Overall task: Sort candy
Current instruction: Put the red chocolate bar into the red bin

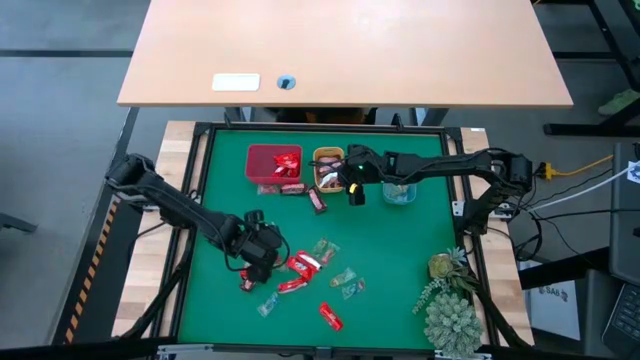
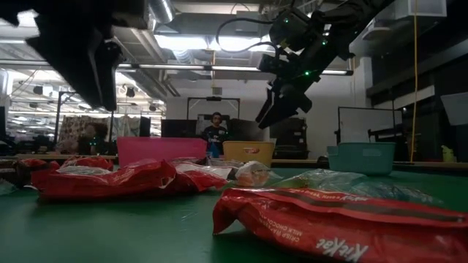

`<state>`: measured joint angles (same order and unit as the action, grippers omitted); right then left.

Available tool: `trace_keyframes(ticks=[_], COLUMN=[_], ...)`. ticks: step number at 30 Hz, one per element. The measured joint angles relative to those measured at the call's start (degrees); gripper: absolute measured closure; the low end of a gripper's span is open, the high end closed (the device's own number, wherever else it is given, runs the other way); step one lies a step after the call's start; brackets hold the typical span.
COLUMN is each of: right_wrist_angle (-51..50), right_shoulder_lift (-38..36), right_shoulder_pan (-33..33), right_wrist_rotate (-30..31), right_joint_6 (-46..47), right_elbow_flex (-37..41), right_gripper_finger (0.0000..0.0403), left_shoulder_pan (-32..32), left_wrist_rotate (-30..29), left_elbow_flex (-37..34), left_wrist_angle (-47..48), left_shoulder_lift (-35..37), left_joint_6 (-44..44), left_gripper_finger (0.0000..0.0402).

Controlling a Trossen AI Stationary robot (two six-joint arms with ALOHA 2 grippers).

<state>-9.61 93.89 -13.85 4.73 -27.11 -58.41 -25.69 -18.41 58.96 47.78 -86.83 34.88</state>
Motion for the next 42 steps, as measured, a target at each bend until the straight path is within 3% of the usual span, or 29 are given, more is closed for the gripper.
trace_keyframes(ticks=[6,12,23,31,42], right_wrist_angle=[0.0,0.0,-1.5,-6.6,-20.8], right_shoulder_lift=[0.0,0.0,0.0,0.0,-0.1], right_shoulder_pan=[0.5,3.5,12.6,18.3,23.4], right_wrist_rotate=[-2.8,-2.3,-2.3,-2.3,-2.4], right_joint_6=[0.1,0.1,0.1,6.1,15.3], right_elbow_flex=[0.0,0.0,0.0,0.0,0.0], right_gripper_finger=[0.0162,0.0162,0.0162,0.0162,0.0162], left_shoulder_pan=[0.0,0.7,2.9,3.3,4.9], left_wrist_rotate=[0.4,5.3,6.5,7.5,10.3], left_elbow_flex=[0.0,0.0,0.0,0.1,0.1], left_wrist_angle=[-2.3,-3.9,-4.4,-5.1,-7.6], left_shoulder_lift=[-5.2,-10.2,-15.4,-15.7,-15.8], left_joint_6=[-5.0,-9.9,-10.2,-10.1,-6.2], left_gripper_finger=[0.0179,0.0179,0.0181,0.0233,0.0313])
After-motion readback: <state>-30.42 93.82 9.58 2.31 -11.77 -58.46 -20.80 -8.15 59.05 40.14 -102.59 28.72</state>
